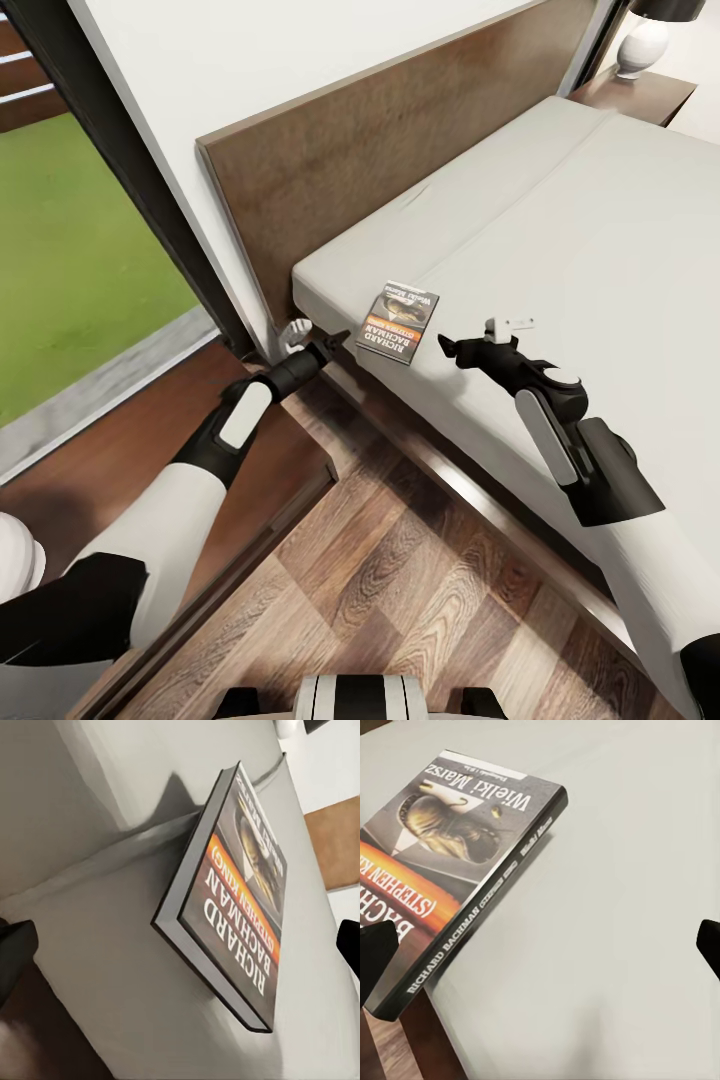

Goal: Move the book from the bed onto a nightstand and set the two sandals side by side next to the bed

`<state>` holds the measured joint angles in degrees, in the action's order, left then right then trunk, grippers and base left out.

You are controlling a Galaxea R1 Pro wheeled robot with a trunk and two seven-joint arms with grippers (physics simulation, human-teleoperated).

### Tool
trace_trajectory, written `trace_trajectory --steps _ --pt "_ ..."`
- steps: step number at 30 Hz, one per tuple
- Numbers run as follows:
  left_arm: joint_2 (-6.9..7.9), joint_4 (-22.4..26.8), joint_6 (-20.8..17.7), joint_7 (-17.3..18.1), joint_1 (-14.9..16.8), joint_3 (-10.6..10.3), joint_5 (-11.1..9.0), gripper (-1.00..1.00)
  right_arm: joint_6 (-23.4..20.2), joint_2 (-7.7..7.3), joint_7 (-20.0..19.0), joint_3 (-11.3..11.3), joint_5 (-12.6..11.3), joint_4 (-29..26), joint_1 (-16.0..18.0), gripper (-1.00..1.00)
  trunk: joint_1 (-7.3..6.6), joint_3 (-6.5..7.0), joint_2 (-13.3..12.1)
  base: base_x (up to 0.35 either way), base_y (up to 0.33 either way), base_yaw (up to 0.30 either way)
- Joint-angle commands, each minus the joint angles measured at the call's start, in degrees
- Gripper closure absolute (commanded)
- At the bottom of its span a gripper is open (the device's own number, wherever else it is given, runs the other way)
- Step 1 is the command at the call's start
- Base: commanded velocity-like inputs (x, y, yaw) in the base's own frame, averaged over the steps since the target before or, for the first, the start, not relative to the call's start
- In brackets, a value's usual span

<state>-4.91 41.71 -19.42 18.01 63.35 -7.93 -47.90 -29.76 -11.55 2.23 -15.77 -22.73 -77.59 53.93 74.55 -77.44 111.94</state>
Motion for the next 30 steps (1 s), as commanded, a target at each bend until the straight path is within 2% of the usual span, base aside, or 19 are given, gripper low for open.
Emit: trace_trajectory --steps 1,8,18,30 --pt "-0.07 -0.34 -0.08 0.04 0.18 0.0 -0.46 -1.0 -0.21 -0.05 0.23 -0.08 -0.32 -0.13 0.04 -1.0 0.0 -0.03 0.01 0.0 0.0 0.0" --pt "0.21 -0.32 1.83 2.72 0.45 -0.13 -0.32 -1.0 -0.21 -0.05 0.36 -0.04 -0.3 -0.68 0.04 -1.0 0.0 -0.03 0.01 0.0 0.0 0.0" --pt "0.25 -0.23 4.53 3.77 0.46 -0.56 -0.26 -1.0 -0.13 -0.05 0.49 -0.05 -0.3 -0.84 0.04 -1.0 0.0 -0.03 0.01 0.0 0.0 -0.004" --pt "0.33 -0.22 4.87 3.84 0.46 -0.59 -0.26 -1.0 2.27 -0.05 0.25 0.04 -0.3 -0.9 0.04 -1.0 0.0 -0.03 0.01 0.0 0.0 -0.172"
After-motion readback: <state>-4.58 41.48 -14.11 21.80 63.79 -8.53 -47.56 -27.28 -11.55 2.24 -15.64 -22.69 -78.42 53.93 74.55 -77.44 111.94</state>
